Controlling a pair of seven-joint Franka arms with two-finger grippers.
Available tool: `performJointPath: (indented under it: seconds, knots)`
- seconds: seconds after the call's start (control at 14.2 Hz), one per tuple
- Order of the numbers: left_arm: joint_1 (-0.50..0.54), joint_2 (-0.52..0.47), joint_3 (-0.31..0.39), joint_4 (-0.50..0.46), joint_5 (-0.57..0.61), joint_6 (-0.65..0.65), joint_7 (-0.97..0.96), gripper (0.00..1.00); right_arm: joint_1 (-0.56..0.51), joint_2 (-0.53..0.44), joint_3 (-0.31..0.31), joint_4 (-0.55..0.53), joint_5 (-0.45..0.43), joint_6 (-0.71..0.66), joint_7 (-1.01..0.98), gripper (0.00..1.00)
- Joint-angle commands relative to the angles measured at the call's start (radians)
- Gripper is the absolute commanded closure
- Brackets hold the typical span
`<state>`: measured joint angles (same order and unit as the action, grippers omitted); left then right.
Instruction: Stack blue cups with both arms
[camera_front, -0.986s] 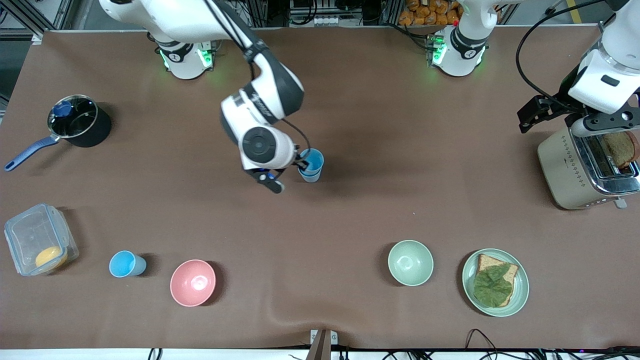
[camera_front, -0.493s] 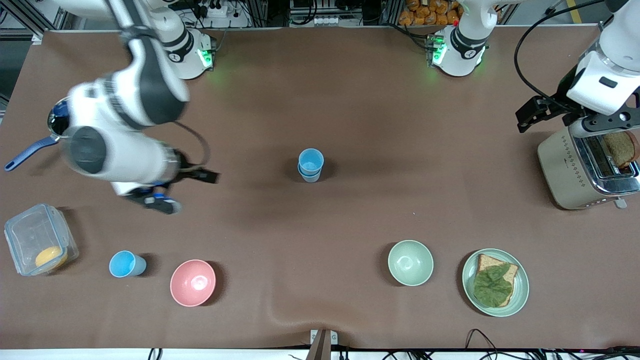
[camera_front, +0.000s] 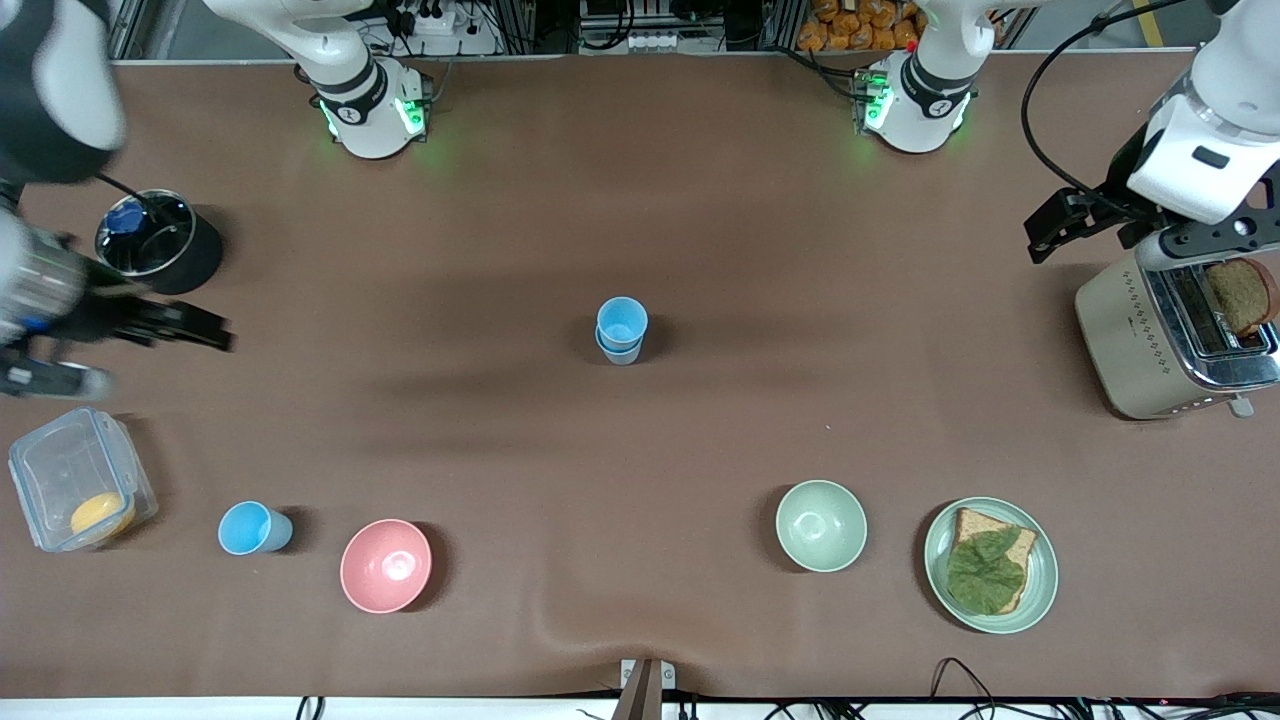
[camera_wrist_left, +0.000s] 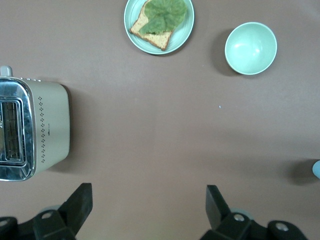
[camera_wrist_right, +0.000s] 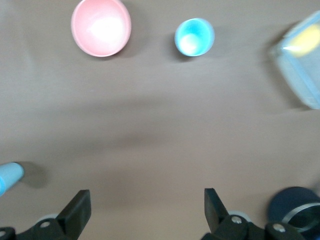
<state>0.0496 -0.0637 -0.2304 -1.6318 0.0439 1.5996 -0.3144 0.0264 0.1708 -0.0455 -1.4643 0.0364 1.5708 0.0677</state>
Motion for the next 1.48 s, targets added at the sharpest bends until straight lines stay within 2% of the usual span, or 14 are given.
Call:
performJointPath:
  seconds: [0.0, 0.21, 0.99, 1.13, 1.41]
  knots:
    - [0.006, -0.002, 0.006, 0.029, -0.015, -0.020, 0.052, 0.00, -0.069, -0.092, 0.088, -0.037, -0.073, -0.057, 0.004, 0.00]
    - [0.007, -0.001, 0.006, 0.040, -0.009, -0.032, 0.057, 0.00, -0.100, -0.175, 0.092, -0.128, -0.070, -0.048, 0.000, 0.00]
    - [0.033, -0.002, 0.006, 0.040, -0.025, -0.047, 0.078, 0.00, -0.094, -0.179, 0.088, -0.122, -0.062, -0.009, -0.013, 0.00]
    - [0.035, -0.002, 0.008, 0.040, -0.070, -0.066, 0.067, 0.00, -0.092, -0.175, 0.088, -0.120, -0.062, -0.011, -0.013, 0.00]
    - [0.058, -0.001, 0.006, 0.041, -0.085, -0.079, 0.067, 0.00, -0.092, -0.177, 0.088, -0.119, -0.065, -0.015, -0.013, 0.00]
